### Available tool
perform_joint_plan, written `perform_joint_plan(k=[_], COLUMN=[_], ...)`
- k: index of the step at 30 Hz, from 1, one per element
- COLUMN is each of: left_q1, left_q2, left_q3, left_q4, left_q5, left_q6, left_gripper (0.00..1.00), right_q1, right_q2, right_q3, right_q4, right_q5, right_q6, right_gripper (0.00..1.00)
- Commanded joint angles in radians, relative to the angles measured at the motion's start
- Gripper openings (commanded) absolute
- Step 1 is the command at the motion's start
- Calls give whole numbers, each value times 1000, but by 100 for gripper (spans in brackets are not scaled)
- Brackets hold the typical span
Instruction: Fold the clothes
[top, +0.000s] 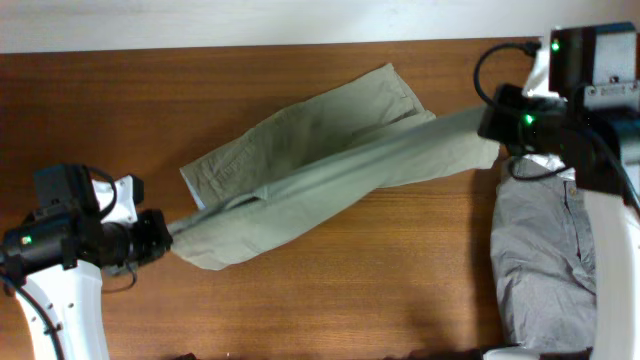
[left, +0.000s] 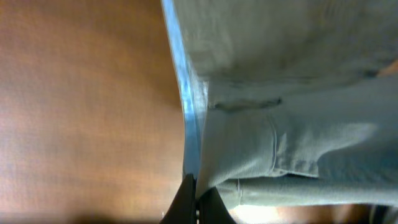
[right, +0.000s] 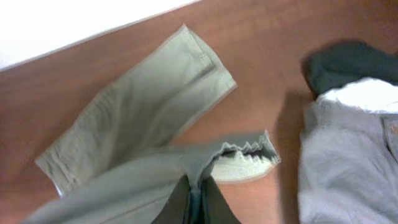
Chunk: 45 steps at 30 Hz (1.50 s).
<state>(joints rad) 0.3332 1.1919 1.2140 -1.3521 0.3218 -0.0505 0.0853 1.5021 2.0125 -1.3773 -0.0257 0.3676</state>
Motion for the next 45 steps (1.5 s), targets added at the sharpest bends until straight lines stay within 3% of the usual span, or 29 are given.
perform_joint_plan(k=[1, 9, 16, 20, 22, 23, 24, 25, 28, 32, 34, 36, 37, 38, 40, 41, 45], left_q1=[12, 12, -1, -2, -1, -1, 3, 4, 4, -34, -83, -135, -158, -176, -196, -198, -168], left_q2=[64, 421, 590, 600, 600, 600, 600, 600, 600, 607, 644, 705, 739, 768, 819, 837, 845], left_q3=[12, 12, 12, 12, 12, 12, 12, 12, 12, 11, 9, 9, 9, 9, 9, 9, 14], left_q4=[113, 528, 784, 814, 813, 809, 794, 782, 702, 577, 563, 597, 624, 642, 639, 634, 603], left_q5=[-117, -119, -64, -67, -64, -64, -64, -64, -63, -63, -63, -61, -46, -37, -29, -29, -88], left_q6=[-43, -47, -47, -47, -47, -47, -47, -47, -47, -46, -6, -2, -2, -2, -2, -2, 36], left_gripper=[0, 0, 2, 24, 59, 63, 65, 65, 65, 66, 66, 67, 67, 67, 63, 55, 0], right_q1=[-14, -14, -14, -14, -14, -14, -19, -23, -50, -144, -182, -190, -188, -188, -188, -188, -190], right_q2=[116, 537, 661, 663, 663, 663, 663, 663, 663, 665, 665, 665, 665, 665, 665, 665, 664], right_q3=[23, 23, 23, 23, 23, 23, 23, 23, 23, 18, -5, -67, -110, -145, -253, -290, -318], right_q4=[141, 516, 676, 702, 700, 693, 676, 655, 547, 339, 234, 243, 292, 330, 441, 481, 510], right_q5=[82, -54, -75, -67, -39, 0, 19, 18, 21, 12, -45, -144, -174, -192, -294, -337, -368], right_q6=[12, 13, 15, 15, 15, 15, 9, 6, -23, -18, -23, -84, -101, -101, -112, -136, -181], right_gripper=[4, 4, 4, 4, 4, 24, 64, 80, 95, 91, 83, 77, 64, 62, 70, 71, 77])
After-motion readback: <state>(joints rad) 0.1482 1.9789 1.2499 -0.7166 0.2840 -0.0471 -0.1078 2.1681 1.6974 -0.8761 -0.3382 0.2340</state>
